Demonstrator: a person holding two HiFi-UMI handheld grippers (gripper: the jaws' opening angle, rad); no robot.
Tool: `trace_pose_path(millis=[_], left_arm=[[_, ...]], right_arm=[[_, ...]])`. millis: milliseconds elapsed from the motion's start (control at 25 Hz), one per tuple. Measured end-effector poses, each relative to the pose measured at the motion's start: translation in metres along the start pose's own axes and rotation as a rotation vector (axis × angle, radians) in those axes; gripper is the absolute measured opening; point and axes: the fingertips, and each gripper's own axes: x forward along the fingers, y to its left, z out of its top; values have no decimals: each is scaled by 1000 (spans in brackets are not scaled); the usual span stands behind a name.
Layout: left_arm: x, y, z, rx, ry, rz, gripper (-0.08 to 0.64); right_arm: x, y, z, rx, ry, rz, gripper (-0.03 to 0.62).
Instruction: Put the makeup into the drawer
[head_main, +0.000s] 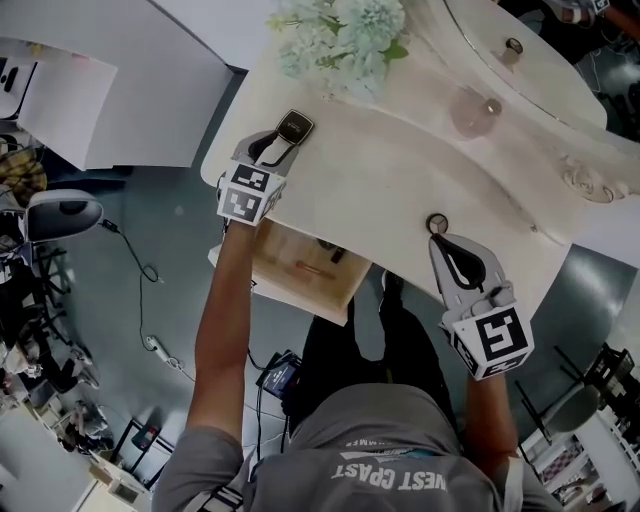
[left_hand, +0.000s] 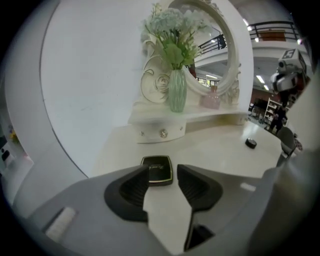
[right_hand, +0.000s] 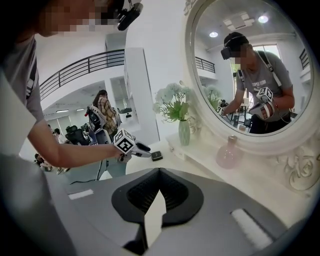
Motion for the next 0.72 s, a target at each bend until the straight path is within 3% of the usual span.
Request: trace_pose_path(millis=[280, 560, 720], left_arm=[[32, 9, -15, 9, 66, 25, 341], [49, 11, -23, -46, 82, 4, 341], [50, 11, -23, -103, 53, -19, 298]], right_arm=[[10, -2, -9, 11, 27, 4, 2], [15, -8, -17, 13, 49, -1, 2], [18, -10, -16, 9, 53, 2, 2]])
